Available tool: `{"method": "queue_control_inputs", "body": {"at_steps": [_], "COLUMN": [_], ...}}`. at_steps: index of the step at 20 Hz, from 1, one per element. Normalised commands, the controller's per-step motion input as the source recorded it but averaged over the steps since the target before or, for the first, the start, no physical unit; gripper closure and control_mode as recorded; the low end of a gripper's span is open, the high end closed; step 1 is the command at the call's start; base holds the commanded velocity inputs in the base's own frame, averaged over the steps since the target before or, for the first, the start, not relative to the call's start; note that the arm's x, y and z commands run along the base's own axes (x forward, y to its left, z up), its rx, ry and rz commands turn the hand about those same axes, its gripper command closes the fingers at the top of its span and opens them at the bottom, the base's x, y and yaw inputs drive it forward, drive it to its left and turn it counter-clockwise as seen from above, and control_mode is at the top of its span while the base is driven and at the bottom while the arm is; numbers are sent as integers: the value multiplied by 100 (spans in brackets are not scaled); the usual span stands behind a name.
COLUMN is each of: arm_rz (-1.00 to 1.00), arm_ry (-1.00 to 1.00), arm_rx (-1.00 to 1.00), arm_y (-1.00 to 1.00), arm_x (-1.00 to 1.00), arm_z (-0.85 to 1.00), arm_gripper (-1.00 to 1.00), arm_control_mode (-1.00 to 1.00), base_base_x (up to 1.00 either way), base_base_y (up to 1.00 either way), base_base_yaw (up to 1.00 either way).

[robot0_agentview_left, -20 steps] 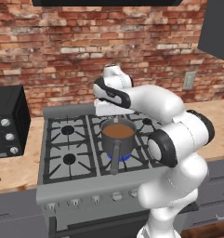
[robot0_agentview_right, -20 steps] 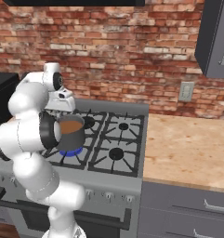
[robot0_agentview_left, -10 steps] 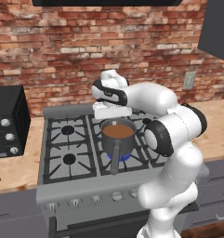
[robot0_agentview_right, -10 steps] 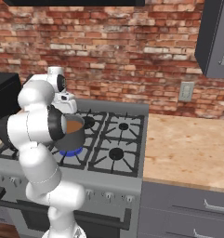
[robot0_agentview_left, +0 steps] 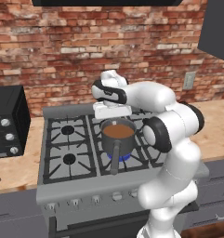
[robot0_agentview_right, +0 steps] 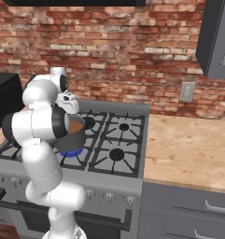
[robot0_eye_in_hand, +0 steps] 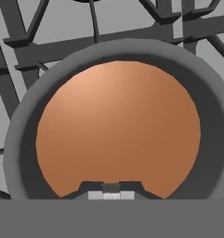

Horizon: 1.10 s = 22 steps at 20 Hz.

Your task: Pick up the sugar cube(s) and place them in the saucepan with hot chocolate.

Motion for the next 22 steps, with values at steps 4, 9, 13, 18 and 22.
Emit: {"method": "queue_control_inputs", "body": {"at_steps": [4,9,13,18,22], "arm_rz": [0,0,0,2,6], "arm_ry": [0,0,0,-24,-29], "arm_rx": [0,0,0,0,0], "arm_y": [0,-2,-9,-7,0], "arm_x": [8,5,7,-1,0], "arm_z": [-1,0,-1,-12,-6], "arm_gripper": [100,100,100,100,100], "arm_control_mode": [-100,-100,-100,-100,-100], "base_base_x": [0,0,0,0,0], "base_base_y": [0,0,0,0,0], "base_base_yaw": [0,0,0,0,0]}}
